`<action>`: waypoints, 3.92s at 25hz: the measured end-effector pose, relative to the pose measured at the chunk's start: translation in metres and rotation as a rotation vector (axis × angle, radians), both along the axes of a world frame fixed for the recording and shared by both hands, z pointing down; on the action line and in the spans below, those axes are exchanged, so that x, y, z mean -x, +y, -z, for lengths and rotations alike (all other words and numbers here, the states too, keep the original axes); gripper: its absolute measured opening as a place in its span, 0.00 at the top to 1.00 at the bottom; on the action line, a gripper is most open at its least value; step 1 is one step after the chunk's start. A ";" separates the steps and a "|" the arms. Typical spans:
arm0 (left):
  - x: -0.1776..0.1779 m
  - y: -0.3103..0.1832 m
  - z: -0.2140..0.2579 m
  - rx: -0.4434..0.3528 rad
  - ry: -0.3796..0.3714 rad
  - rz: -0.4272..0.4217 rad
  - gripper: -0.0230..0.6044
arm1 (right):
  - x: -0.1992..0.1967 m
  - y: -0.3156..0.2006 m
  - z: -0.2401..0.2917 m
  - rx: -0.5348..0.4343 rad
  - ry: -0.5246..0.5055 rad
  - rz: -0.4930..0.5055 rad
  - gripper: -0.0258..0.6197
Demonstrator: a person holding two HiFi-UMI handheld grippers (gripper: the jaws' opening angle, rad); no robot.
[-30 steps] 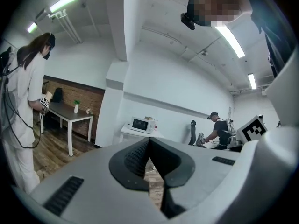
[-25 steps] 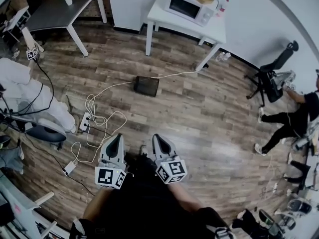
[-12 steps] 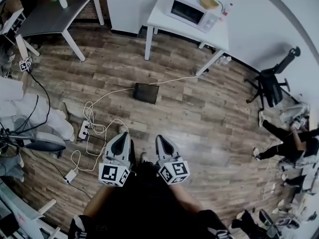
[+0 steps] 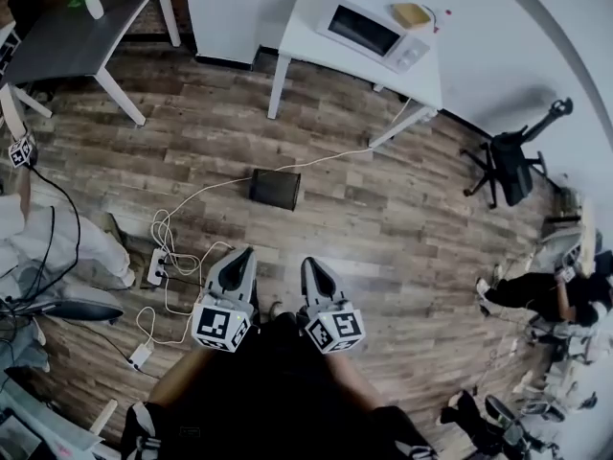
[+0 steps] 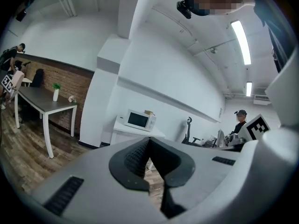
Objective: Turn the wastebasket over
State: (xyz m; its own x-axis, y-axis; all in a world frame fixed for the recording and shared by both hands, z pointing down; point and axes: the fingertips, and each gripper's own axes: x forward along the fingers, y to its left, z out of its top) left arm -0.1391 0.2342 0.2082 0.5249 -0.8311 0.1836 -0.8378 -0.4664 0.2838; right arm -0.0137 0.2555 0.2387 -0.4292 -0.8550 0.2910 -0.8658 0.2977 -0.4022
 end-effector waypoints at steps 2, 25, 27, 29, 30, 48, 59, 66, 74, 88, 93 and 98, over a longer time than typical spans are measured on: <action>0.007 -0.020 -0.001 -0.003 -0.017 -0.032 0.91 | 0.007 -0.019 -0.002 0.007 0.010 -0.026 0.91; -0.033 -0.163 -0.015 0.047 -0.060 -0.103 0.91 | -0.032 -0.173 -0.049 0.034 0.004 -0.087 0.91; -0.041 -0.174 -0.015 0.056 -0.062 -0.089 0.91 | -0.038 -0.187 -0.052 0.032 0.003 -0.072 0.91; -0.049 -0.184 -0.015 0.057 -0.067 -0.073 0.91 | -0.045 -0.201 -0.057 0.034 0.000 -0.055 0.91; -0.053 -0.189 -0.015 0.054 -0.072 -0.067 0.91 | -0.048 -0.208 -0.059 0.035 -0.003 -0.048 0.91; -0.081 -0.285 -0.075 0.137 -0.090 -0.160 0.91 | -0.074 -0.295 -0.198 0.239 0.023 -0.121 0.91; -0.097 -0.321 -0.127 0.189 -0.087 -0.167 0.91 | -0.091 -0.309 -0.362 0.469 0.071 -0.103 0.88; -0.096 -0.318 -0.168 0.228 -0.096 -0.151 0.91 | -0.090 -0.290 -0.460 0.607 0.091 -0.045 0.71; -0.094 -0.320 -0.213 0.251 -0.102 -0.109 0.91 | -0.102 -0.270 -0.547 0.700 0.101 -0.076 0.71; -0.090 -0.343 -0.295 0.263 -0.143 -0.072 0.91 | -0.109 -0.253 -0.676 0.827 0.117 -0.107 0.71; -0.091 -0.343 -0.314 0.272 -0.148 -0.076 0.91 | -0.107 -0.248 -0.710 0.854 0.129 -0.104 0.71; -0.088 -0.349 -0.336 0.280 -0.152 -0.058 0.91 | -0.106 -0.255 -0.740 0.859 0.140 -0.075 0.71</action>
State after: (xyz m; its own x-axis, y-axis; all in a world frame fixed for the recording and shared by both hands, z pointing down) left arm -0.0513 -0.1146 0.5440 0.5195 -0.7063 0.4809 -0.8544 -0.4364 0.2821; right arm 0.0919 0.0001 0.9790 -0.2929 -0.3401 0.8936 -0.9291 -0.1194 -0.3500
